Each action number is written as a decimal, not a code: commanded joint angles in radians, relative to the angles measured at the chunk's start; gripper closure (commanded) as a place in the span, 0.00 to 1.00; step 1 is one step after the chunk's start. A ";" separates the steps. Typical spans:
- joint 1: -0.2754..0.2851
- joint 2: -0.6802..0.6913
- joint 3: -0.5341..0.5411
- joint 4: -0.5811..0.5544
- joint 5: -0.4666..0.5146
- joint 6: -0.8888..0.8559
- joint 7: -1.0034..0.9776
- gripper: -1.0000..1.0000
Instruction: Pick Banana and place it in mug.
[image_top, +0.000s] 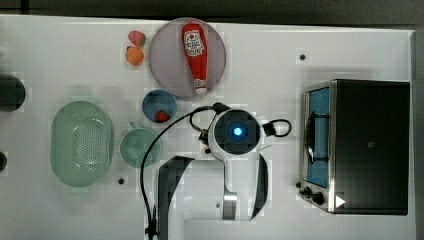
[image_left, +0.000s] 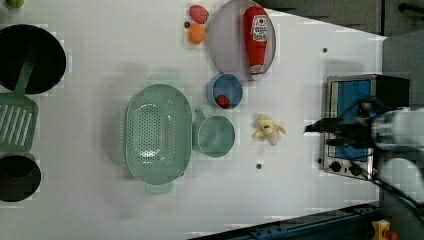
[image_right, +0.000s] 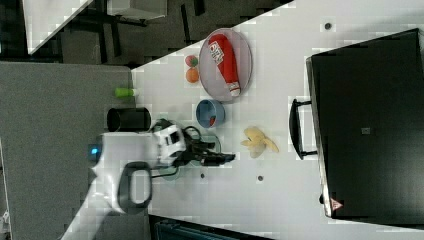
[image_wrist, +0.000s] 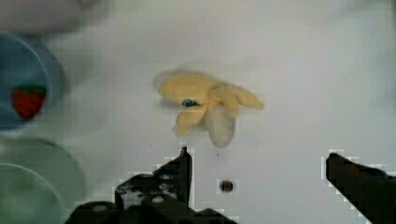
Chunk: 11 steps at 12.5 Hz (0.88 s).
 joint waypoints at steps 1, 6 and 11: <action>-0.008 0.041 0.007 -0.027 -0.003 0.126 -0.225 0.00; -0.013 0.231 0.002 -0.045 -0.003 0.301 -0.324 0.00; -0.014 0.357 0.005 -0.048 -0.003 0.436 -0.319 0.00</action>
